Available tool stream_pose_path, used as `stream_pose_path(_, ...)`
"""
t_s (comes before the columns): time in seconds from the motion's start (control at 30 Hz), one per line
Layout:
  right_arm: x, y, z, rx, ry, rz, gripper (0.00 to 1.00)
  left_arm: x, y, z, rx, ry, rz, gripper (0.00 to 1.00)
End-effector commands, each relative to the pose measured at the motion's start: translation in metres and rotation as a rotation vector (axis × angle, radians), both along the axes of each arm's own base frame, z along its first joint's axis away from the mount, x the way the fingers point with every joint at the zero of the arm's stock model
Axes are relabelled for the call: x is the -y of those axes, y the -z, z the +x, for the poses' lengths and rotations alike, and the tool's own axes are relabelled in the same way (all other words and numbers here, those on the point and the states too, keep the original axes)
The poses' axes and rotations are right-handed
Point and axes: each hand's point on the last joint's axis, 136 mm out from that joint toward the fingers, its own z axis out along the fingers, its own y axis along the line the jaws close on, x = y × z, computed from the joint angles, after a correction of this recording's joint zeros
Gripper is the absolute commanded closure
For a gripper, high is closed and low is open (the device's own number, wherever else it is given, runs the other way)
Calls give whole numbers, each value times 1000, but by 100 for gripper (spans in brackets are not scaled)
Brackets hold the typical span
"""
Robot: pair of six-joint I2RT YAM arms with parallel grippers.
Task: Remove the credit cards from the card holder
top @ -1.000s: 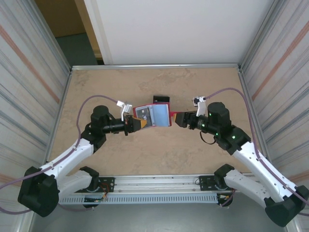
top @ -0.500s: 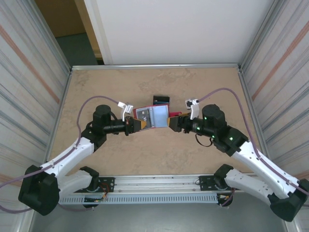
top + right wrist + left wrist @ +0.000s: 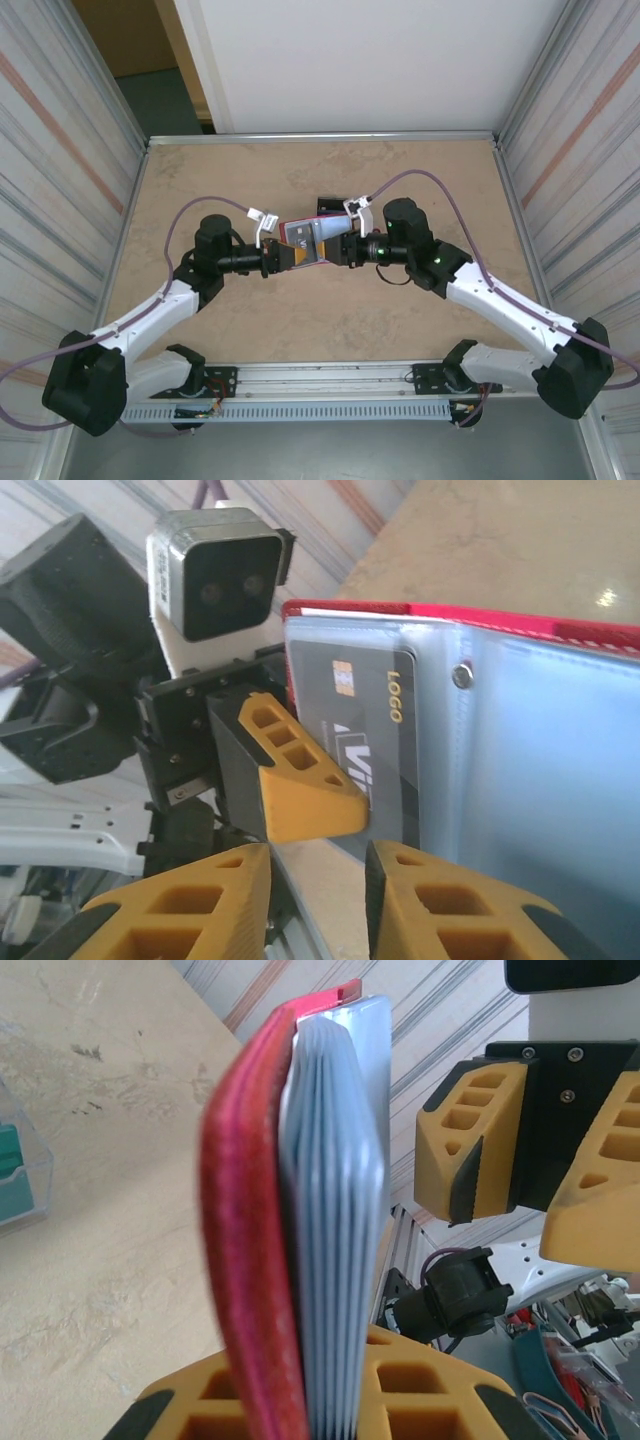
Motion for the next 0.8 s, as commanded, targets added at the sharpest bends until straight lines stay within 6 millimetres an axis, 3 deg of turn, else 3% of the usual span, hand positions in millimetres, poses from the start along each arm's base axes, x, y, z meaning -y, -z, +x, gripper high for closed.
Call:
stream_pose_path(0.0,-4,-11,2,-5,-48,84,73,3,-19,-4,49,46,-52,100)
stream_pose_path(0.23,-10,-1,5,-34,-86,92,76,3,-23,-5,47,51,-65,100)
stream_pose_path(0.53,-2,13,18,-61,-37,65,78,5,-31,-6,53,63,-90,100)
stream_pose_path(0.77,-4,13,11,-65,-89,96,80,9,-34,-10,56,93,-101,97)
